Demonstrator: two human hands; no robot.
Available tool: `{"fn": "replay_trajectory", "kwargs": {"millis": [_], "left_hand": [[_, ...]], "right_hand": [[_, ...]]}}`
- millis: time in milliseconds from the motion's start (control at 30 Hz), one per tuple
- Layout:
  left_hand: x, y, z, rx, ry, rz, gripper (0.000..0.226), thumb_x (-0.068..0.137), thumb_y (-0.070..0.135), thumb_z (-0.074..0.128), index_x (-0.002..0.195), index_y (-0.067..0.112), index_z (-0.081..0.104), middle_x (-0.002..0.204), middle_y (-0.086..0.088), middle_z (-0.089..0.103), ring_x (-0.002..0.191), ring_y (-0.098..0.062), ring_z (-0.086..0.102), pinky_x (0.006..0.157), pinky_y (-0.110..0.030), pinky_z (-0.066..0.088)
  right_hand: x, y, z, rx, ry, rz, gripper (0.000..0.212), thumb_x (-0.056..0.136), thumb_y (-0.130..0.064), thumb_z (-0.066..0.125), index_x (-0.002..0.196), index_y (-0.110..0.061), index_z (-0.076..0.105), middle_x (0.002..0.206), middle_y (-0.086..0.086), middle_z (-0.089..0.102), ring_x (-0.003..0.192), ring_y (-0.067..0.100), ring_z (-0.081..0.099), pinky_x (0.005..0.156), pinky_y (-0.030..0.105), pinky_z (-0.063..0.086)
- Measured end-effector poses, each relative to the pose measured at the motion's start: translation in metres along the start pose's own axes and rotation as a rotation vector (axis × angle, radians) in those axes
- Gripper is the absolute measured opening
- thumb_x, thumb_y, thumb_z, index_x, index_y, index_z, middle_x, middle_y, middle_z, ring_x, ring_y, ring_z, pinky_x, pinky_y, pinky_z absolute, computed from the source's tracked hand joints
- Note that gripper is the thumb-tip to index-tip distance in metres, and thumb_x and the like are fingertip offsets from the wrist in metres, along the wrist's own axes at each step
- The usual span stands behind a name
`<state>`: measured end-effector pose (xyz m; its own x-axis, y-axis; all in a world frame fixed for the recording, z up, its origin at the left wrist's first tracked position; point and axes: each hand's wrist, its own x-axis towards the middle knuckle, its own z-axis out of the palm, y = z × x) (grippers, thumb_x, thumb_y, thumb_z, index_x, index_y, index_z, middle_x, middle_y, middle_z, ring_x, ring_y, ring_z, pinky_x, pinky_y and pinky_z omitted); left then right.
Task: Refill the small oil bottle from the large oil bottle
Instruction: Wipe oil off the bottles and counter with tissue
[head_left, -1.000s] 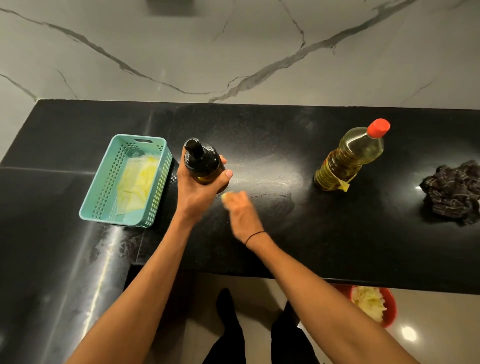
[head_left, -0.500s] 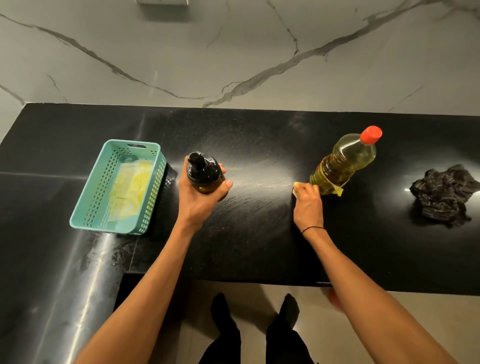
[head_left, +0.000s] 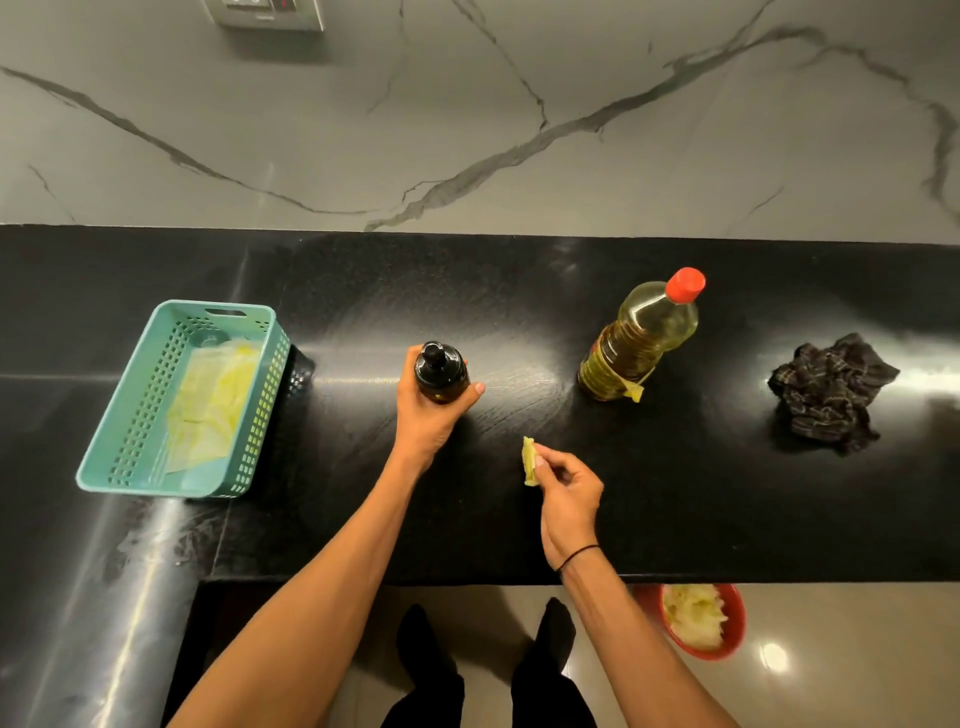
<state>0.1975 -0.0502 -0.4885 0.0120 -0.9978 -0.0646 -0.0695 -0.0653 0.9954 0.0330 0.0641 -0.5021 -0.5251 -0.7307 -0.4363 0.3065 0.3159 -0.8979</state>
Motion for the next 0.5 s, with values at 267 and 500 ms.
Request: {"fn": "replay_trajectory", "kwargs": {"millis": [267, 500], "left_hand": [[0.001, -0.019, 0.017, 0.050, -0.032, -0.049, 0.059, 0.080, 0.009, 0.093, 0.124, 0.007, 0.054, 0.125, -0.021, 0.067, 0.119, -0.033, 0.064, 0.103, -0.029, 0.052], [0.002, -0.016, 0.016, 0.128, -0.085, -0.026, 0.060, 0.079, 0.006, 0.093, 0.124, 0.004, 0.053, 0.123, -0.018, 0.066, 0.110, -0.015, 0.065, 0.093, -0.012, 0.052]], "right_hand": [[0.006, -0.029, -0.010, 0.484, -0.058, 0.363, 0.028, 0.097, 0.010, 0.053, 0.110, -0.007, 0.071, 0.122, 0.013, 0.070, 0.118, 0.030, 0.064, 0.084, 0.035, 0.054], [0.001, -0.045, -0.010, 0.490, -0.085, 0.378, 0.029, 0.099, 0.007, 0.051, 0.117, -0.007, 0.069, 0.128, 0.015, 0.066, 0.118, 0.031, 0.063, 0.082, 0.035, 0.054]]}}
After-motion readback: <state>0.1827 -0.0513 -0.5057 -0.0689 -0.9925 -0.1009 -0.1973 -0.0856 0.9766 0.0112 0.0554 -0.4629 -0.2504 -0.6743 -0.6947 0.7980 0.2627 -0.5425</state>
